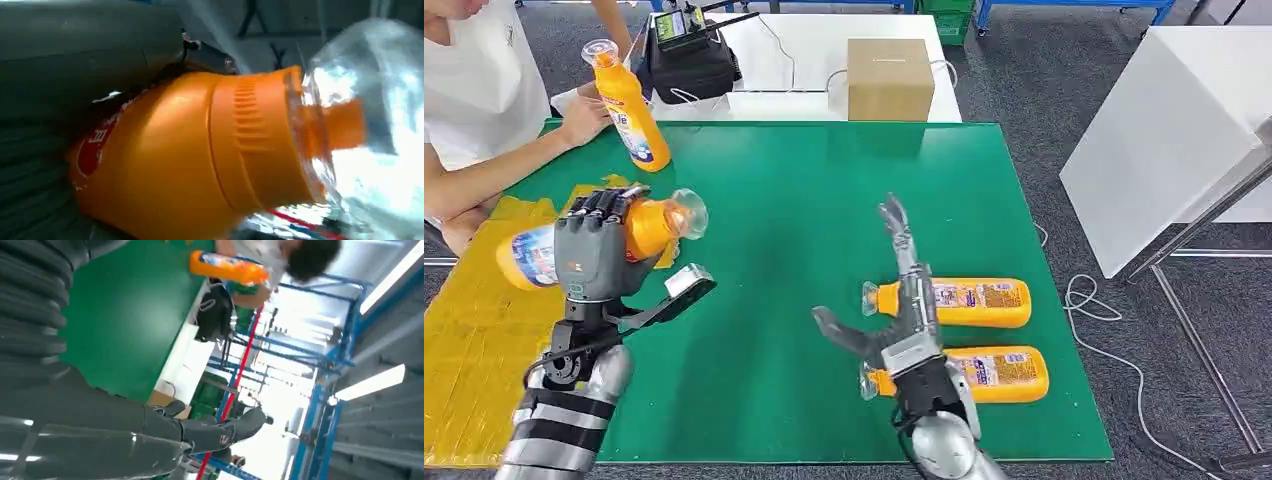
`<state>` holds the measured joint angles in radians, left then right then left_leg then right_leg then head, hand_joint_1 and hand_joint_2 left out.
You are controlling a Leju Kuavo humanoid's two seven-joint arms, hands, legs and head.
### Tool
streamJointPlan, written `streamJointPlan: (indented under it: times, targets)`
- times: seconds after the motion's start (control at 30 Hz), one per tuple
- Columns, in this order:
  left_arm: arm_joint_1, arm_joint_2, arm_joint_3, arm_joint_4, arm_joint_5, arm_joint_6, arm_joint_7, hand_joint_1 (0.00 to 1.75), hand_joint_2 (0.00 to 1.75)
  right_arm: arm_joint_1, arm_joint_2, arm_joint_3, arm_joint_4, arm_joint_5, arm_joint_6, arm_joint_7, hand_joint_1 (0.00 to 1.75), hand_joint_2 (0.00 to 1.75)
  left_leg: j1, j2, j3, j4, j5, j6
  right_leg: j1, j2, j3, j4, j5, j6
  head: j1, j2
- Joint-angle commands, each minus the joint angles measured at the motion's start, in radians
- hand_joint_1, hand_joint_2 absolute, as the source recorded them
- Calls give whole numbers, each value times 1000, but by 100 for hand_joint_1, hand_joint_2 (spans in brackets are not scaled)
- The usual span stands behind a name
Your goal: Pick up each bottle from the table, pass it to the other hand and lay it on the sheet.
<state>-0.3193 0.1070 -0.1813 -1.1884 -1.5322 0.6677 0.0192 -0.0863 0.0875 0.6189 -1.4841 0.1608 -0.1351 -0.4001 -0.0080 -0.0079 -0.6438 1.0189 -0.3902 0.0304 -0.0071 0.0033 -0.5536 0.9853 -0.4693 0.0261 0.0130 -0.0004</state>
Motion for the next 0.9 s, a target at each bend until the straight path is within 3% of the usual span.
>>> streamJointPlan:
  times: [0.03,0.2,0.27,0.53,0.8,0.83,0.87,0.9]
  targets:
    - [-199,223,-351,578,-39,30,102,175,175,44,-141,-201,-141,-283,266,-22,0,175,0,0,3,-2,1,-2,0,-1,3,-1,0,-1,-1,0]
    - [-169,209,-343,593,-39,30,81,175,175,50,-138,-214,-135,-298,275,-23,0,175,0,1,5,-1,-2,-2,1,0,11,-2,-1,0,0,0]
    - [-172,219,-403,622,-39,30,120,175,175,47,-137,-223,-128,-299,276,-24,0,175,0,3,5,-1,-3,-2,1,2,17,-1,-2,0,0,0]
    - [-157,223,-416,644,-30,30,126,175,175,48,-138,-233,-118,-303,273,-22,0,175,1,3,3,-1,-1,-3,1,2,14,-1,0,-1,0,0]
    - [-85,242,-277,622,33,30,37,175,175,46,-146,-225,-90,-283,249,-17,0,175,1,4,2,-1,-1,-2,1,4,14,-1,0,0,0,0]
    - [-70,244,-237,600,39,30,23,40,175,47,-149,-223,-89,-282,244,-17,0,175,1,5,5,-1,-3,-3,1,5,17,-2,-1,0,0,0]
    - [-67,249,-210,604,50,30,-5,0,175,50,-152,-222,-89,-282,241,-18,0,175,1,4,3,-1,-1,-2,1,5,14,-1,0,0,0,0]
    - [-67,251,-203,603,50,30,-8,0,175,51,-152,-222,-89,-281,239,-18,0,175,1,4,2,-1,-1,-2,1,5,13,-1,0,0,0,0]
